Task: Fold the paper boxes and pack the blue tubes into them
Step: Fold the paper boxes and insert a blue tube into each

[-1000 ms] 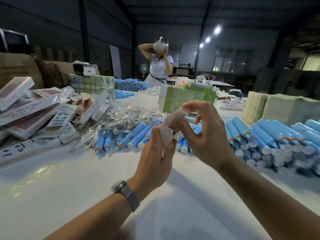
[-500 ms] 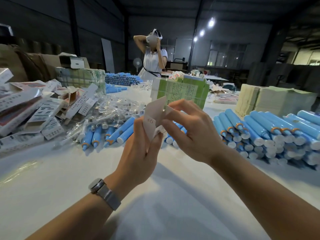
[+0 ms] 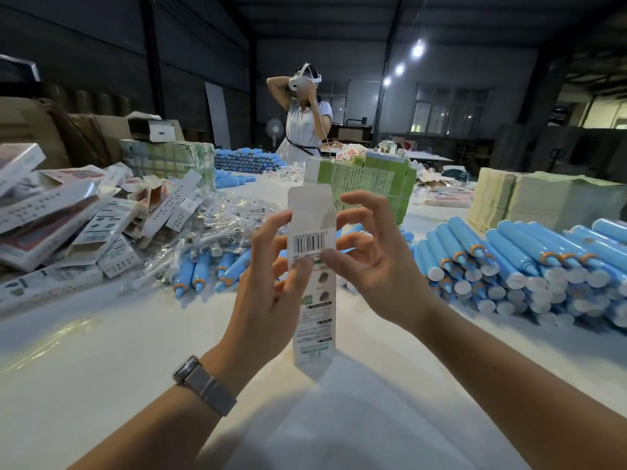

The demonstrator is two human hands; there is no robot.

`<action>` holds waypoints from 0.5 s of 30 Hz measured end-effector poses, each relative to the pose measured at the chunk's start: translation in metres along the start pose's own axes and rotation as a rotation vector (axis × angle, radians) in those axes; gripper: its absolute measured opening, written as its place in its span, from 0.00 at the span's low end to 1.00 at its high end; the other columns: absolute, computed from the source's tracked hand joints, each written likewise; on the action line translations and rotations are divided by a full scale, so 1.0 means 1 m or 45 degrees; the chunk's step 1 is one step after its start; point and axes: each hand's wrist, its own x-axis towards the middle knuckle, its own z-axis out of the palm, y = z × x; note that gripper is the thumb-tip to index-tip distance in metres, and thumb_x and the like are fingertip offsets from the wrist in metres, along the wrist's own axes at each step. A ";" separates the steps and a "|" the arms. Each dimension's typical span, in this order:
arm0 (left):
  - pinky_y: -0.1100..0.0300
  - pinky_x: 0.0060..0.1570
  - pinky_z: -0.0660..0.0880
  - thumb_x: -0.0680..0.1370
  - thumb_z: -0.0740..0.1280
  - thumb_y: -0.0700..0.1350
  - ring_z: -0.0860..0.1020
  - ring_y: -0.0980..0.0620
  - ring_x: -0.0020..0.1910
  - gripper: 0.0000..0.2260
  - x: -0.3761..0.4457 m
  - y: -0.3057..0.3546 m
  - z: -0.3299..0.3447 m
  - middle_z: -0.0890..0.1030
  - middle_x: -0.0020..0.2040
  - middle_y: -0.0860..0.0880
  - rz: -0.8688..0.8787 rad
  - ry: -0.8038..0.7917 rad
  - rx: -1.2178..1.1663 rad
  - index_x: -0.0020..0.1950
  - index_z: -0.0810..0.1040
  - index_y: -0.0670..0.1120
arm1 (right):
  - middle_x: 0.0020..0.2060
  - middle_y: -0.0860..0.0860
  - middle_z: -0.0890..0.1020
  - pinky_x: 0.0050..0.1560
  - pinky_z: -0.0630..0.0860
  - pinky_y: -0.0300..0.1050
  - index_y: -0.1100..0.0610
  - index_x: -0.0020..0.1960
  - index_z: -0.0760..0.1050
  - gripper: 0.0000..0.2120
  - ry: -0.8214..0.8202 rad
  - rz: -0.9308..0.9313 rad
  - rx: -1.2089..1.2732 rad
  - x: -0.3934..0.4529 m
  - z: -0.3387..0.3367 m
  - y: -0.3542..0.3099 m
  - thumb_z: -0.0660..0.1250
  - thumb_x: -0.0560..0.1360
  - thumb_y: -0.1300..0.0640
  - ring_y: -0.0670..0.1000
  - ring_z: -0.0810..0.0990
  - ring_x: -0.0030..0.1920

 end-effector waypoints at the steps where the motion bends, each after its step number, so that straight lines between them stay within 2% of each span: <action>1: 0.56 0.46 0.81 0.81 0.60 0.49 0.83 0.49 0.53 0.17 0.000 0.001 0.000 0.80 0.58 0.56 0.002 0.000 -0.003 0.69 0.63 0.61 | 0.49 0.40 0.76 0.44 0.82 0.50 0.35 0.59 0.68 0.25 0.015 0.008 0.023 0.000 0.002 0.001 0.72 0.72 0.58 0.50 0.80 0.42; 5: 0.47 0.43 0.82 0.80 0.60 0.50 0.83 0.49 0.46 0.13 0.000 0.003 0.000 0.81 0.55 0.55 -0.020 0.009 -0.033 0.62 0.68 0.65 | 0.50 0.44 0.77 0.41 0.82 0.51 0.36 0.56 0.73 0.20 0.041 0.029 0.031 -0.001 0.004 0.002 0.72 0.72 0.58 0.51 0.80 0.43; 8: 0.51 0.41 0.82 0.79 0.62 0.50 0.83 0.52 0.44 0.13 0.002 0.004 -0.002 0.82 0.53 0.57 -0.036 0.029 -0.038 0.60 0.69 0.67 | 0.50 0.52 0.78 0.42 0.80 0.54 0.41 0.55 0.75 0.17 0.035 0.072 0.079 -0.002 0.004 0.001 0.72 0.72 0.59 0.51 0.80 0.42; 10: 0.54 0.39 0.82 0.79 0.63 0.50 0.83 0.53 0.43 0.13 0.003 0.004 -0.002 0.81 0.53 0.58 -0.031 0.032 -0.026 0.60 0.70 0.67 | 0.48 0.55 0.78 0.40 0.78 0.50 0.45 0.55 0.76 0.15 0.015 0.096 0.107 -0.003 0.003 0.000 0.72 0.72 0.59 0.50 0.79 0.41; 13: 0.47 0.38 0.82 0.79 0.63 0.50 0.83 0.51 0.42 0.12 0.002 0.004 -0.002 0.82 0.53 0.55 -0.037 0.024 -0.016 0.60 0.70 0.66 | 0.45 0.55 0.78 0.39 0.76 0.43 0.46 0.52 0.76 0.14 -0.011 0.117 0.138 -0.003 0.000 -0.001 0.72 0.71 0.60 0.49 0.79 0.40; 15: 0.46 0.39 0.81 0.79 0.63 0.50 0.82 0.50 0.41 0.12 0.002 0.004 -0.001 0.82 0.52 0.55 -0.037 0.009 -0.008 0.59 0.70 0.65 | 0.45 0.55 0.77 0.40 0.75 0.43 0.46 0.50 0.76 0.13 -0.021 0.115 0.149 -0.002 -0.003 -0.002 0.72 0.71 0.60 0.49 0.78 0.40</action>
